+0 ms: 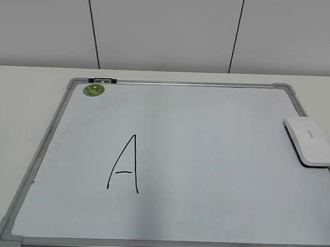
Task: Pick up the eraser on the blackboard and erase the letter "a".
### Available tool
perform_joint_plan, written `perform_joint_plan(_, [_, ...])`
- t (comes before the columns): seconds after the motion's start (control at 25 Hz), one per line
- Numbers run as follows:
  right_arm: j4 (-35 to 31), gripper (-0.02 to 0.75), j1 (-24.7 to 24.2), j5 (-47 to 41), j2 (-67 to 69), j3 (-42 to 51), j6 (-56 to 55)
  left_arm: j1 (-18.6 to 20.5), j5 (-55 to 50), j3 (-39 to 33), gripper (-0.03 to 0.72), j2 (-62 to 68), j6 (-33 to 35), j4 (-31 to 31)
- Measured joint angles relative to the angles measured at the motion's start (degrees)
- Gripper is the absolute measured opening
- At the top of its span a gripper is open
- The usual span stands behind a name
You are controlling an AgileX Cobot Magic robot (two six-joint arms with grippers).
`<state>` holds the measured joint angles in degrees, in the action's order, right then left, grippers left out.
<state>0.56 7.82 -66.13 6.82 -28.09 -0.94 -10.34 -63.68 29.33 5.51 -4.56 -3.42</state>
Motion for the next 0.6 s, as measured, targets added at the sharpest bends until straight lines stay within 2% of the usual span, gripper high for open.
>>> perform_joint_plan(0.6, [-1.6, 0.536, 0.0, 0.5, 0.0, 0.1, 1.4, 0.0, 0.0, 0.0, 0.473, 0.0, 0.0, 0.0])
